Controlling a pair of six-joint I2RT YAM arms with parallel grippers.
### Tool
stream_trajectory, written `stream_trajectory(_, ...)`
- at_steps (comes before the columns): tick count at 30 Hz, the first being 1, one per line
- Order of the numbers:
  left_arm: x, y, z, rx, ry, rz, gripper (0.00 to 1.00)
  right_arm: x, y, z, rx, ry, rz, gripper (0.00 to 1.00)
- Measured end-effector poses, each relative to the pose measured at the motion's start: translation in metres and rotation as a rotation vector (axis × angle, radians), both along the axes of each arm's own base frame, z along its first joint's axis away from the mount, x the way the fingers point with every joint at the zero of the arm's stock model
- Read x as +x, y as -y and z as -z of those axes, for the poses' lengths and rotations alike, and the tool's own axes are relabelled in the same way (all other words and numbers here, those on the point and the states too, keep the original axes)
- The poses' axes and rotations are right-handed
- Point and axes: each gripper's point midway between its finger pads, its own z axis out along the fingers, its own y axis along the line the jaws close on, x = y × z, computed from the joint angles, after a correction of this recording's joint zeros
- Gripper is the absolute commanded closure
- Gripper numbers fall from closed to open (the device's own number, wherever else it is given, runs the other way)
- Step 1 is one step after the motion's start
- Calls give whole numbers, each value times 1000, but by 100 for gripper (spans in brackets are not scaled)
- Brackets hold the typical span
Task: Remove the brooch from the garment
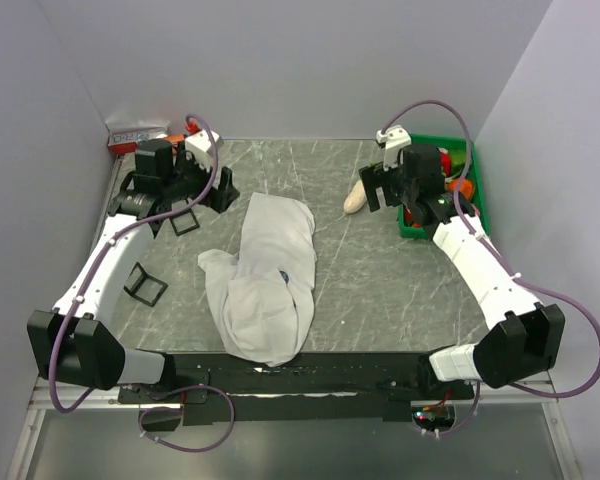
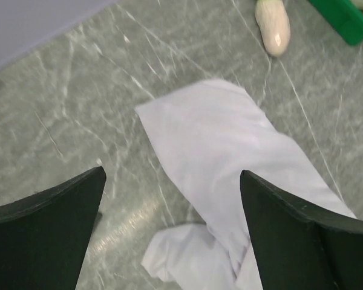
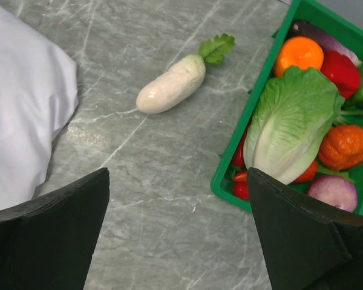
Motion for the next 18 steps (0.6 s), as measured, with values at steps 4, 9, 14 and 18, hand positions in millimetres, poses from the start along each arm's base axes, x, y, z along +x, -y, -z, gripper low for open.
stream_trajectory(4,-24,-2,36,46,-98,38,11,8,-14,0,-21,0,-105,0)
stream_trajectory(9,-61,-6,92,123,-253,113,17,25,-43,24,-94,-31,-300,7)
stream_trajectory(14,-95,-13,144,171,-399,152,17,42,-89,71,-177,-101,-509,11)
stream_trajectory(18,-108,-16,170,190,-467,161,18,40,-116,119,-236,-199,-661,12)
